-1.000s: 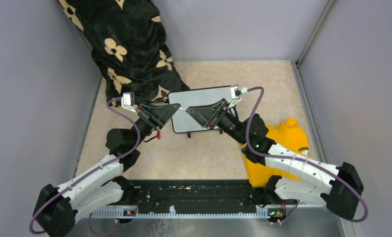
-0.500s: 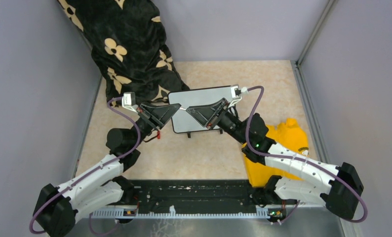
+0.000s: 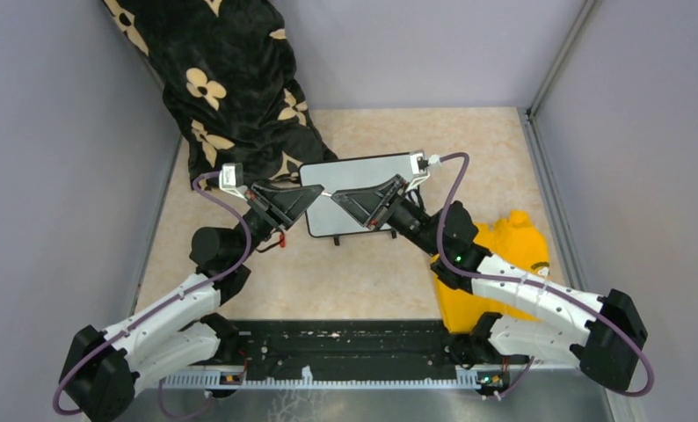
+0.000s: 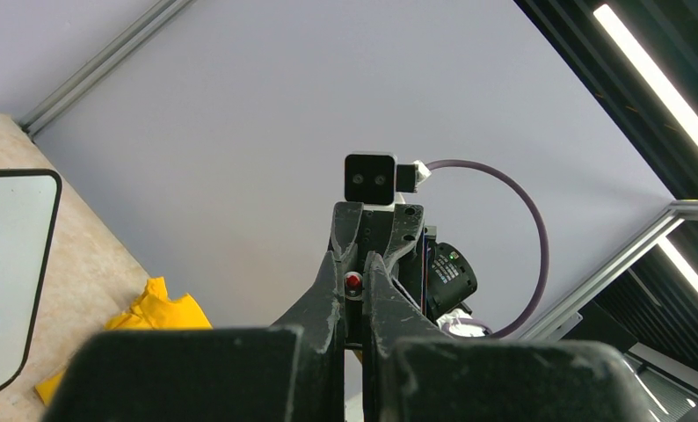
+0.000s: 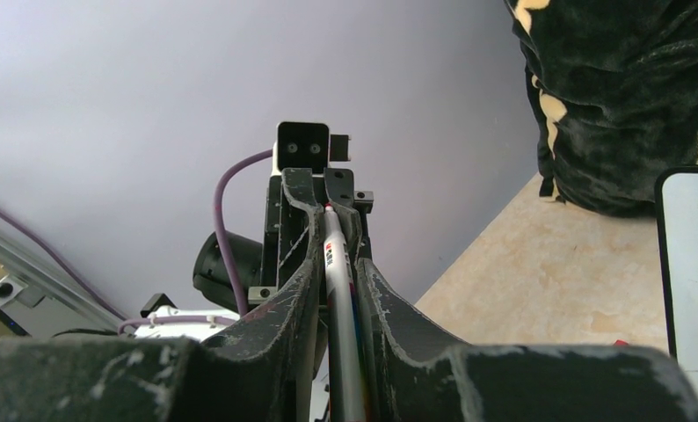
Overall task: Write a sentence on the whiteboard
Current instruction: Adjust the whiteboard marker.
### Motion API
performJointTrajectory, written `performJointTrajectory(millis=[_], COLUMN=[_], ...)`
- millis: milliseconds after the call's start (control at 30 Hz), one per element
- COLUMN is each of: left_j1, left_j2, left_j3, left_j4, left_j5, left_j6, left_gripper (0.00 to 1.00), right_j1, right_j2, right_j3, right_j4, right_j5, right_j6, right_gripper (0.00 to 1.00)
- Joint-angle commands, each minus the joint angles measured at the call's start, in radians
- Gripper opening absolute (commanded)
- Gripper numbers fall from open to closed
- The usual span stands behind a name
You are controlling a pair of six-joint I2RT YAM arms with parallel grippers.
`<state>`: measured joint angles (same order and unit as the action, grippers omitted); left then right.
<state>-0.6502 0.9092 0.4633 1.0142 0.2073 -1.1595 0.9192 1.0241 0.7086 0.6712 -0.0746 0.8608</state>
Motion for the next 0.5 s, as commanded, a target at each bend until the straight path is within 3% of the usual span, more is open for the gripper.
performJointTrajectory(millis=[0, 167, 467], left_j1=[-0.007, -0.007, -0.008], left_j2=[0.014, 0.016, 0.012], left_j3=[0.017, 0.02, 0.018], left_j4=[-0.044, -0.047, -0.055], left_j5=[0.028, 0.036, 0.032], left_j6=[0.024, 0.022, 0.026], left_gripper=[0.0, 0.0, 0.0], right_j1=[-0.001, -0.005, -0.006], right_j2=[-0.001, -0.004, -0.003], right_j3=[0.058, 0.055, 0.052], right_j4=[0.093, 0.091, 0.095], right_j5=[-0.043, -0.041, -0.041], right_j6=[0.011, 0.009, 0.011], right_gripper=[0.23, 0.25, 0.16])
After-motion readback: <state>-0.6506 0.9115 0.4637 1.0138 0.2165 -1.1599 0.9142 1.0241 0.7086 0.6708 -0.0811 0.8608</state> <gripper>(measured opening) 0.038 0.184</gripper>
